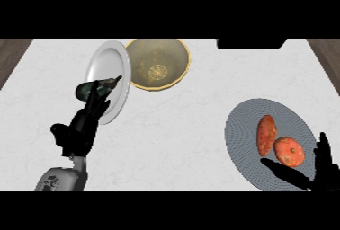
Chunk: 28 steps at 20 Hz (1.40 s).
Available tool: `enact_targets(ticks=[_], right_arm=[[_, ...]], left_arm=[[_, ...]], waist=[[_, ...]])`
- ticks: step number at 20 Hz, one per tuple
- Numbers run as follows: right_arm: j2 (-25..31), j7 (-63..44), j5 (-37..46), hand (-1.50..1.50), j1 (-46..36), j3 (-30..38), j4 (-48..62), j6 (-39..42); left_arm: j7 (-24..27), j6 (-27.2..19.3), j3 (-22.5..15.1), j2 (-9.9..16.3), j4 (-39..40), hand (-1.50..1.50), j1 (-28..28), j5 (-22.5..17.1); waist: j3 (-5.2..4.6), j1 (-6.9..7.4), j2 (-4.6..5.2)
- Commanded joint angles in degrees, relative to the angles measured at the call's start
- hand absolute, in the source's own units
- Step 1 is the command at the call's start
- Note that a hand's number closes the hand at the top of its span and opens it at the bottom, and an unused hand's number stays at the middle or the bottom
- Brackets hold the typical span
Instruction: Pick the squash from the placemat and place it in the bowl
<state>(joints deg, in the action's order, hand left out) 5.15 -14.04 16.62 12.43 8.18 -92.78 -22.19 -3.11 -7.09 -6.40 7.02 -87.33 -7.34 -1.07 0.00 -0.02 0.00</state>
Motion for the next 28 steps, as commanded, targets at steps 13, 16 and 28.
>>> enact_targets(ticks=[13, 16, 28], right_arm=[[3.4, 2.9, 7.8, 1.5, -5.5, -4.2, 12.3, 4.1], [3.3, 3.0, 11.6, 1.5, -7.4, -5.5, 13.8, 2.4], [3.0, 18.2, 9.0, 1.5, -13.0, -21.8, 10.5, 20.1]], left_arm=[[1.0, -0.3, 1.6, -2.6, 2.1, 0.0, -1.3, 2.8], [-2.9, -0.2, 0.2, -3.3, -1.8, 0.0, -0.5, 2.9], [-1.7, 3.3, -0.6, -2.9, -1.2, 0.0, -2.1, 2.6]], waist=[[-0.01, 0.0, 0.05], [0.01, 0.14, -0.01], [0.16, 5.68, 0.28]])
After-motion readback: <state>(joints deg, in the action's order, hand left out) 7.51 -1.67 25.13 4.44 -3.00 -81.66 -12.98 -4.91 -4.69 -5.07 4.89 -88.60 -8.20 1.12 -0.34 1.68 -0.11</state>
